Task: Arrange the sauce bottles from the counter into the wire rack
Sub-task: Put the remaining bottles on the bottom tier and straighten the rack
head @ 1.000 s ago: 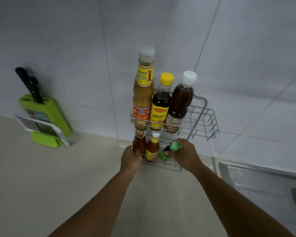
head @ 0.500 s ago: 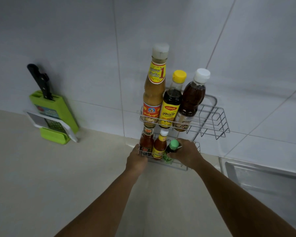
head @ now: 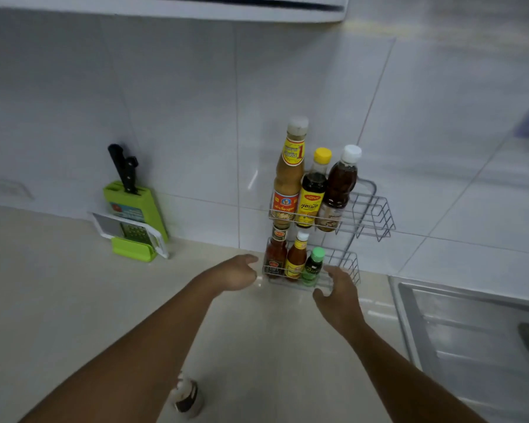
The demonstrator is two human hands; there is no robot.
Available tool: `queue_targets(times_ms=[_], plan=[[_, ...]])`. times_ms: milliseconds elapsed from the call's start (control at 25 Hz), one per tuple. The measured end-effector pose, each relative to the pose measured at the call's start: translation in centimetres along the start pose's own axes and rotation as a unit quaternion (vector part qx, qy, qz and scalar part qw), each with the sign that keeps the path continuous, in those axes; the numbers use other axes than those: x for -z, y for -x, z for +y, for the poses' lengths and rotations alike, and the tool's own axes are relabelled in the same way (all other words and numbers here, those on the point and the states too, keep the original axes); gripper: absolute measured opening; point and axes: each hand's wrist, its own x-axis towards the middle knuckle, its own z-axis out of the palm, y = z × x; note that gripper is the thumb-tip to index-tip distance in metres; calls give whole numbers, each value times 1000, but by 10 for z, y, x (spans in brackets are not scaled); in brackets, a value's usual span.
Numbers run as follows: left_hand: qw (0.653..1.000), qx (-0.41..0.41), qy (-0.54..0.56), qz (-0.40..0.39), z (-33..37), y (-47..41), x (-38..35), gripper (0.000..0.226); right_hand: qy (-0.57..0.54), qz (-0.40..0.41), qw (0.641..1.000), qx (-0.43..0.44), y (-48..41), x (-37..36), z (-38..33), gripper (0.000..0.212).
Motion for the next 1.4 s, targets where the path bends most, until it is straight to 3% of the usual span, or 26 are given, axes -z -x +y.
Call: queue_targets(times_ms=[120, 240, 360, 440, 560, 720, 800, 880, 960, 1040, 1160, 1280, 1360, 1400], plan=[[998, -47, -12, -30, -34, 28, 30, 59, -4, -87, 994, 59, 38, -6, -34, 41], [994, -38, -91, -52, -90, 57, 49, 58, -21, -232, 969, 83, 73, -18, -72, 39], [977, 5, -206, -50, -148, 89, 52, 56, 4, -377, 922, 89, 109, -43, -105, 55], [972, 22, -216, -89, -175, 109, 39, 65, 29, -423, 899, 111, 129, -64, -119, 69], [989, -19, -92, -110, -201, 135, 1, 79, 16, -409, 901, 141, 157, -93, -128, 68], [989, -91, 79, -86, -215, 145, -45, 88, -25, -318, 938, 137, 177, -109, -128, 37], [984, -130, 98, -76, -215, 147, -54, 88, -57, -295, 946, 121, 178, -106, -126, 29], [985, -124, 119, -21, -205, 151, -55, 77, -119, -278, 950, 82, 174, -93, -129, 26], [982, -127, 128, 53, -192, 153, -52, 51, -183, -286, 939, 53, 165, -74, -137, 26], [972, -168, 155, 45, -172, 153, -46, 35, -189, -281, 938, 79, 152, -45, -148, 29], [961, -203, 182, -53, -134, 161, -35, 31, -111, -186, 962, 169, 134, 6, -163, 28], [950, -212, 174, -150, -101, 167, -30, 30, 66, -159, 941, 292, 119, 45, -170, 30], [955, -205, 154, -148, -82, 167, -31, 27, 108, -157, 940, 284, 114, 58, -169, 30], [967, -201, 121, -99, -73, 167, -34, 26, 103, -145, 950, 257, 113, 61, -165, 27]])
